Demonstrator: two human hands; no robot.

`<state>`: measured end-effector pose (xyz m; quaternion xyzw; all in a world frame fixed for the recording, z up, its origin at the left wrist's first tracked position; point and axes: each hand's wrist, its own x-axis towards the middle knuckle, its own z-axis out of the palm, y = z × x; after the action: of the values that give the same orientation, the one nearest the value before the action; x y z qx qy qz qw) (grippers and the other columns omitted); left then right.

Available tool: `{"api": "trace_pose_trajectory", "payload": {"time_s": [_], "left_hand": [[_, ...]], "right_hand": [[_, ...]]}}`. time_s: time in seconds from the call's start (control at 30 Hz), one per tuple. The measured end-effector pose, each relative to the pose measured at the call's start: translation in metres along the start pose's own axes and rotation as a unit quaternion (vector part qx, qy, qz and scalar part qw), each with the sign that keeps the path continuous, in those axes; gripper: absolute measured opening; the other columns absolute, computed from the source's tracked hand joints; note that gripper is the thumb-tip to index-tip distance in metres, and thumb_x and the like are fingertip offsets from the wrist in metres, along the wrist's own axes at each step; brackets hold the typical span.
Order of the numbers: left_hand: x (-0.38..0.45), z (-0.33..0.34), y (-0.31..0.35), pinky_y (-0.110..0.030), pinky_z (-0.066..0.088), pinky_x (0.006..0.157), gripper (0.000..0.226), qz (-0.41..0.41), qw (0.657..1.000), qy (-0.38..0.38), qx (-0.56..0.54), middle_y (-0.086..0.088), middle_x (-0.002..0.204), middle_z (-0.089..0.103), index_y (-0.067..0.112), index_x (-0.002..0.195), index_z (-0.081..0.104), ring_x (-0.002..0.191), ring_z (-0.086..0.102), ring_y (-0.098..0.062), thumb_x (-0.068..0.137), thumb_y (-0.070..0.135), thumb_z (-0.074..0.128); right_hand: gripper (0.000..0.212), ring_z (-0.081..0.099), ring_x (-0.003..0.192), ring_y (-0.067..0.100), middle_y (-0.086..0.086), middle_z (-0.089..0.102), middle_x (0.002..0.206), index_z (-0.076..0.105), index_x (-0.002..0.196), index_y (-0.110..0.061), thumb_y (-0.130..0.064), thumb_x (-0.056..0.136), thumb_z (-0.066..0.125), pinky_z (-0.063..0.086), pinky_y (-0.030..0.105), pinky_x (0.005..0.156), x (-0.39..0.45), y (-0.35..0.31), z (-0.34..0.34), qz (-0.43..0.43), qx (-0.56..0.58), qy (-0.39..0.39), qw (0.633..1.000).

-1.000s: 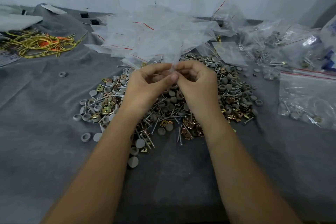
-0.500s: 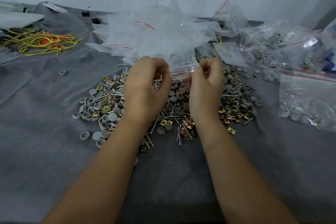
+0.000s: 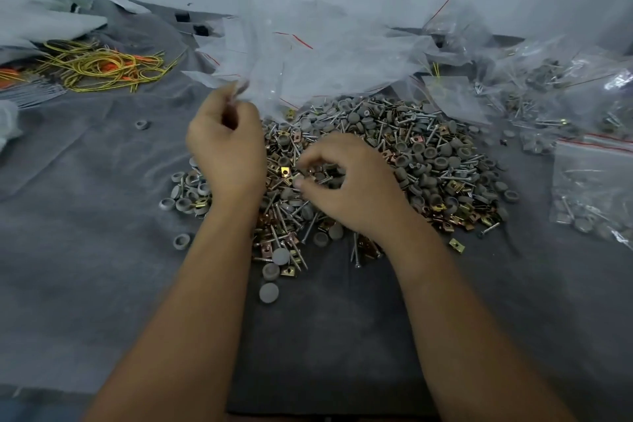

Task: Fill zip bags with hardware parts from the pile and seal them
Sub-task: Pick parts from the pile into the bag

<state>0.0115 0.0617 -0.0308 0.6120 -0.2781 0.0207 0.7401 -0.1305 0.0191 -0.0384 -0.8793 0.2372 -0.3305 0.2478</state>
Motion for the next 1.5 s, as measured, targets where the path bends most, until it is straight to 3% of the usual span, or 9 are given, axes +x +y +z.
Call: {"api": "trace_pose_trajectory", "payload": {"time_s": [0.1, 0.23, 0.33, 0.47, 0.7, 0.93, 1.1, 1.37, 1.5], "left_hand": [[0.005, -0.010, -0.002, -0.027, 0.043, 0.066, 0.035, 0.079, 0.992, 0.038, 0.096, -0.006, 0.083, 0.067, 0.012, 0.118, 0.069, 0.073, 0.059, -0.016, 0.093, 0.015, 0.044], [-0.002, -0.004, -0.009, -0.031, 0.044, 0.084, 0.037, 0.144, 0.929, -0.156, 0.304, -0.008, 0.120, 0.067, 0.018, 0.126, 0.065, 0.110, 0.060, -0.026, 0.095, 0.015, 0.045], [-0.003, 0.000, -0.011, -0.037, 0.049, 0.081, 0.034, 0.105, 0.897, -0.230, 0.362, -0.007, 0.115, 0.070, 0.025, 0.124, 0.066, 0.103, 0.063, -0.030, 0.095, 0.020, 0.048], [-0.003, -0.002, -0.010, -0.040, 0.050, 0.080, 0.030, 0.093, 0.914, -0.221, 0.326, -0.008, 0.104, 0.070, 0.021, 0.116, 0.069, 0.099, 0.062, -0.030, 0.097, 0.025, 0.047], [-0.008, 0.002, -0.002, -0.037, 0.045, 0.077, 0.030, 0.234, 0.925, -0.126, 0.271, -0.015, 0.111, 0.057, 0.004, 0.113, 0.066, 0.105, 0.055, -0.030, 0.100, 0.019, 0.044], [-0.014, 0.012, -0.012, -0.034, 0.043, 0.072, 0.026, 0.155, 0.881, -0.276, 0.352, -0.006, 0.102, 0.058, 0.015, 0.114, 0.067, 0.097, 0.056, -0.028, 0.100, 0.026, 0.048], [-0.015, 0.014, -0.012, -0.036, 0.048, 0.074, 0.020, 0.139, 0.889, -0.281, 0.334, 0.000, 0.092, 0.058, 0.018, 0.107, 0.069, 0.089, 0.057, -0.024, 0.095, 0.025, 0.054], [-0.018, 0.013, -0.005, -0.038, 0.054, 0.061, 0.011, 0.092, 0.936, -0.262, 0.216, 0.009, 0.068, 0.059, 0.029, 0.084, 0.063, 0.063, 0.060, -0.015, 0.092, 0.025, 0.058], [-0.019, 0.011, -0.004, -0.046, 0.056, 0.053, 0.014, 0.058, 0.963, -0.228, 0.135, 0.009, 0.070, 0.062, 0.035, 0.076, 0.059, 0.054, 0.062, -0.017, 0.089, 0.030, 0.058]], "right_hand": [[0.039, 0.050, 0.104, 0.008, -0.013, 0.058, 0.104, 0.069, 0.100, -0.032, -0.050, 0.068, 0.082, 0.043, 0.036, 0.093, -0.001, -0.005, 0.003, -0.009, 0.006, -0.119, 0.993], [0.044, 0.041, 0.111, 0.012, -0.009, 0.052, 0.112, 0.069, 0.110, -0.038, -0.055, 0.070, 0.077, 0.032, 0.034, 0.100, 0.001, 0.002, 0.003, 0.008, -0.108, -0.149, 0.983], [0.030, 0.044, 0.106, 0.015, -0.006, 0.058, 0.105, 0.074, 0.101, -0.034, -0.049, 0.075, 0.076, 0.030, 0.031, 0.095, 0.003, 0.007, 0.002, 0.005, -0.119, -0.101, 0.988], [0.019, 0.051, 0.097, 0.014, -0.010, 0.063, 0.093, 0.077, 0.092, -0.024, -0.039, 0.080, 0.075, 0.038, 0.035, 0.090, 0.004, 0.011, 0.003, -0.007, -0.114, -0.055, 0.992], [0.008, 0.059, 0.081, 0.002, -0.011, 0.068, 0.085, 0.075, 0.092, -0.022, -0.023, 0.086, 0.071, 0.050, 0.025, 0.075, 0.004, 0.016, -0.006, 0.066, 0.013, 0.042, 0.997], [0.013, 0.064, 0.076, 0.000, -0.011, 0.069, 0.080, 0.072, 0.090, -0.022, -0.010, 0.085, 0.070, 0.050, 0.010, 0.068, 0.004, 0.017, -0.010, 0.100, 0.081, 0.135, 0.982], [0.018, 0.066, 0.073, 0.003, -0.008, 0.069, 0.078, 0.070, 0.086, -0.023, -0.005, 0.082, 0.070, 0.049, 0.011, 0.064, 0.003, 0.014, -0.013, 0.089, 0.136, 0.187, 0.969], [0.022, 0.064, 0.078, -0.005, -0.017, 0.071, 0.085, 0.057, 0.088, -0.031, -0.010, 0.094, 0.056, 0.048, 0.012, 0.067, 0.003, 0.014, -0.010, 0.100, 0.183, 0.149, 0.967], [0.008, 0.063, 0.070, 0.008, -0.010, 0.069, 0.082, 0.054, 0.096, -0.025, -0.017, 0.097, 0.053, 0.053, 0.033, 0.064, 0.001, 0.019, -0.008, 0.095, 0.047, 0.160, 0.981]]}}
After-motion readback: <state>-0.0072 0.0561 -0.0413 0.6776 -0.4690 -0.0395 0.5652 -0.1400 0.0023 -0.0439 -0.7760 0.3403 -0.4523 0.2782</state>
